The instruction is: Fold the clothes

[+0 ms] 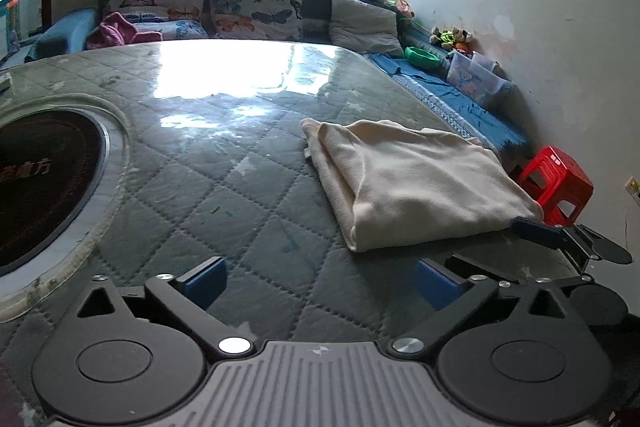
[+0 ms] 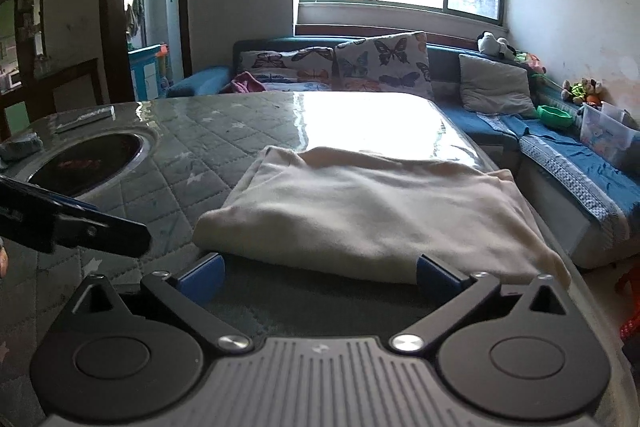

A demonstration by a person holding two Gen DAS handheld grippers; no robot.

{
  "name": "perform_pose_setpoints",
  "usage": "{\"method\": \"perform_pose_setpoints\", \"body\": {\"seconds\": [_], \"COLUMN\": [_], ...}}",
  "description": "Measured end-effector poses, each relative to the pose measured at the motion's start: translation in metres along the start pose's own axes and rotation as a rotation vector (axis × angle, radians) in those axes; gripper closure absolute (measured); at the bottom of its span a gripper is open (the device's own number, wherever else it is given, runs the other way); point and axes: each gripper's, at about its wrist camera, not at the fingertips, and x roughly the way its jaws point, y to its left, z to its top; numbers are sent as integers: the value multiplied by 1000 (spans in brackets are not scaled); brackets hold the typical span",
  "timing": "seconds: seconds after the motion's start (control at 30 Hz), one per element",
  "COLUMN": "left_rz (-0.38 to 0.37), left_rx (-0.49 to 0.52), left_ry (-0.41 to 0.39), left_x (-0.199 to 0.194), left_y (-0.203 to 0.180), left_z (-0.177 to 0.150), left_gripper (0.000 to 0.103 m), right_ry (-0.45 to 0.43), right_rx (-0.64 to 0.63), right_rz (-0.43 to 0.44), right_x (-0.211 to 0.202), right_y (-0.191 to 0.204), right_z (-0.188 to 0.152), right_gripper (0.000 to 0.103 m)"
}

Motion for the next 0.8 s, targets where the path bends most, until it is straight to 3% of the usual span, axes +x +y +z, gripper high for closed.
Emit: {"method": "perform_pose_setpoints", "body": {"seconds": [0.2,0.8], "left_rz": [31,46], "left_rx": [-14,-18], "left_ry": [7,52], "left_x": [-5,-16], "left_y": [7,5], "left_z": [-10,-29], "left_gripper": [0,0], "right_ry": [34,109], "right_rx": [-13,88], "right_rz": [-45,-32], "right_x": [-2,-15], "right_y": [5,8], "right_z": [-4,-25], "right_gripper": [0,0]}}
